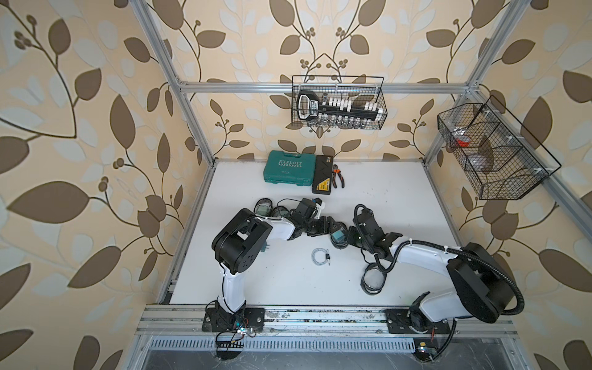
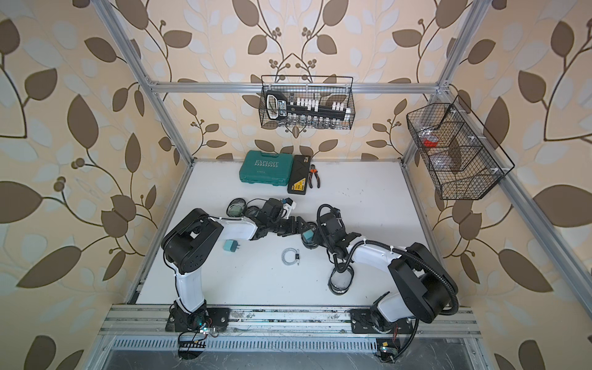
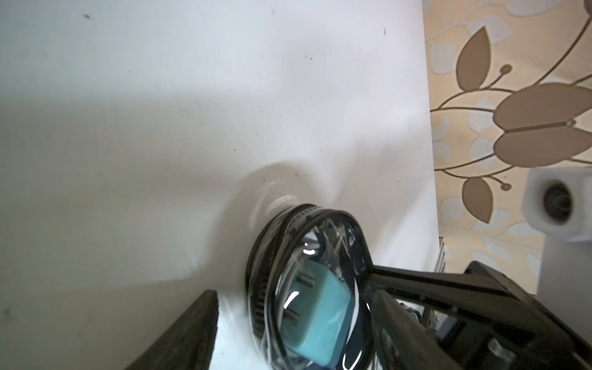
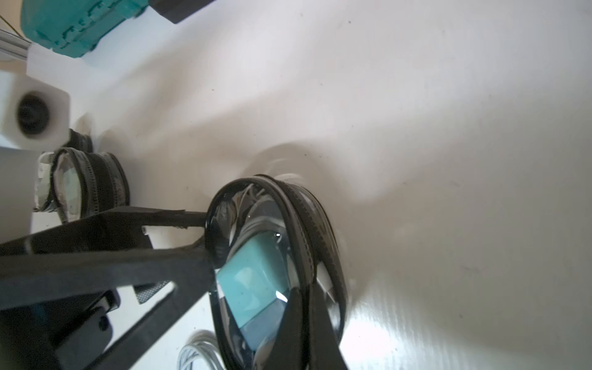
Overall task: Pack away charging kits
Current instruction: Adjust the storage bag at the center of the board.
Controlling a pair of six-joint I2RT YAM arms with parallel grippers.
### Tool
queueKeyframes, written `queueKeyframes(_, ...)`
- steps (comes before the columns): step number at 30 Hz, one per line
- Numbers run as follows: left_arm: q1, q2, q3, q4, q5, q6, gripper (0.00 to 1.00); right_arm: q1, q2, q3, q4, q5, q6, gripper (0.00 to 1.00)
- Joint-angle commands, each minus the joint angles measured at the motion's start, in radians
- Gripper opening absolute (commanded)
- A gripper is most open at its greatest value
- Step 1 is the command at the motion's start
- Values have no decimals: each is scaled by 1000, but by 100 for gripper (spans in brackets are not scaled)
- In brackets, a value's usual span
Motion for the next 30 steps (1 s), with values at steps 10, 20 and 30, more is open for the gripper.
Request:
queueKeyframes(10,-17,2,-5,-61,-11,-21,75,4,-7,-46,-33,77,84,0)
queueKeyframes(20,-56,42,51,-115,-38,-2,67,-21,-96,-5,-31,37,1,43)
queueKeyframes(30,-88,66,66,-132,-45,8,64,-111,53,39,44,-90,-58,52)
